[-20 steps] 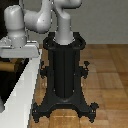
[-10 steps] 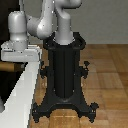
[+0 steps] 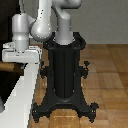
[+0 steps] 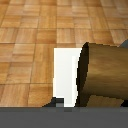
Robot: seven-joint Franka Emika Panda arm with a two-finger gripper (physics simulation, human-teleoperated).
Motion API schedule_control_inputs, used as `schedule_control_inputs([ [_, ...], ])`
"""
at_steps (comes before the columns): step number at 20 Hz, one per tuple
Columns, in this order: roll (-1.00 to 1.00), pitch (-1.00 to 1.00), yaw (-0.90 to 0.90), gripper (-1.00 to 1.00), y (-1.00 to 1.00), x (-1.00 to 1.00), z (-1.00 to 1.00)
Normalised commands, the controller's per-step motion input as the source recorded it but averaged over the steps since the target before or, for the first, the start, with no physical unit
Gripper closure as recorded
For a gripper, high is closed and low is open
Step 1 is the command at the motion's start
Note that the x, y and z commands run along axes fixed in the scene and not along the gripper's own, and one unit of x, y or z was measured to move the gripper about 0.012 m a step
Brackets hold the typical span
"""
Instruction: Open the door by pressing down and pulling on the handle.
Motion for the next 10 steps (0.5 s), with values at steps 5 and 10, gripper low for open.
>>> schedule_control_inputs([
  [5, 0.0, -0.03, 0.0, 1.0, 0.0, 0.0, -0.6],
  [10, 0.0, -0.09, 0.0, 1.0, 0.0, 0.0, -0.6],
])
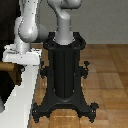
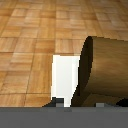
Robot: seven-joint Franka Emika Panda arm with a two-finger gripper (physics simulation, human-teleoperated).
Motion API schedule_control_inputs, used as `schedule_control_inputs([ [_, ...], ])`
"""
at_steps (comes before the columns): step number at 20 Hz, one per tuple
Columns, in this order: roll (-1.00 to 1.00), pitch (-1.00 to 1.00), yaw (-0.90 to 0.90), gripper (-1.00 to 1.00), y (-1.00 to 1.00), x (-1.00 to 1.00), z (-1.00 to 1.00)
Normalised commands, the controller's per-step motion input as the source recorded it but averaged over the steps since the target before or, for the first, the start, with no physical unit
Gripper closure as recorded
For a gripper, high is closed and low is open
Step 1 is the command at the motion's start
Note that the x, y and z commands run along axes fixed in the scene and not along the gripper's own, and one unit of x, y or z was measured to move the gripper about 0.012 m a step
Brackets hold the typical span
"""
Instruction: Open the door by pressing down and pulling on the handle.
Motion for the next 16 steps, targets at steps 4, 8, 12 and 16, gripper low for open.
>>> schedule_control_inputs([
  [4, 0.0, -0.08, 0.0, 1.0, 0.0, 0.0, -0.5],
  [8, 0.0, 0.0, 0.0, 1.0, 0.5, 0.0, 0.0],
  [12, 0.0, 0.0, 0.0, 1.0, 1.0, 0.0, 0.0],
  [16, 0.0, 0.0, 0.0, 1.0, 1.0, 0.0, 0.0],
])
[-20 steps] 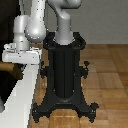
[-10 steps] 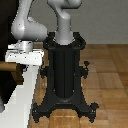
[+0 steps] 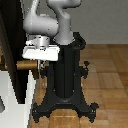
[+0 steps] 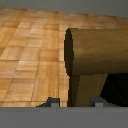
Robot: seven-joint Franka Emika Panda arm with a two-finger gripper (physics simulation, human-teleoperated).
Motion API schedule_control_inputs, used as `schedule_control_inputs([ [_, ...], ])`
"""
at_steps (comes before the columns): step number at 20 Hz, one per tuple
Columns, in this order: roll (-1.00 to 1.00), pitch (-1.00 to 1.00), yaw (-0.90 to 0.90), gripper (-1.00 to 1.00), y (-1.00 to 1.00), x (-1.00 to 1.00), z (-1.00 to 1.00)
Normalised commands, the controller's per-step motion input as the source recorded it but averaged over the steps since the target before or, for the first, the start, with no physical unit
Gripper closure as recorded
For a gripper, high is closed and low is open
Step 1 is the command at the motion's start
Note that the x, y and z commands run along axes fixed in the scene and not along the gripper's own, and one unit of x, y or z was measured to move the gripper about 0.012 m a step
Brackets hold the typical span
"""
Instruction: Open the door by pressing down and pulling on the handle.
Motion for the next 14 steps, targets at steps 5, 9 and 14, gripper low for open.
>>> schedule_control_inputs([
  [5, 0.0, 0.0, 0.0, 1.0, 1.0, 0.0, 0.0],
  [9, 0.0, 0.0, 0.0, 1.0, 1.0, 0.0, 0.0],
  [14, 0.0, 0.0, 0.0, 1.0, 0.0, 0.0, 0.0],
])
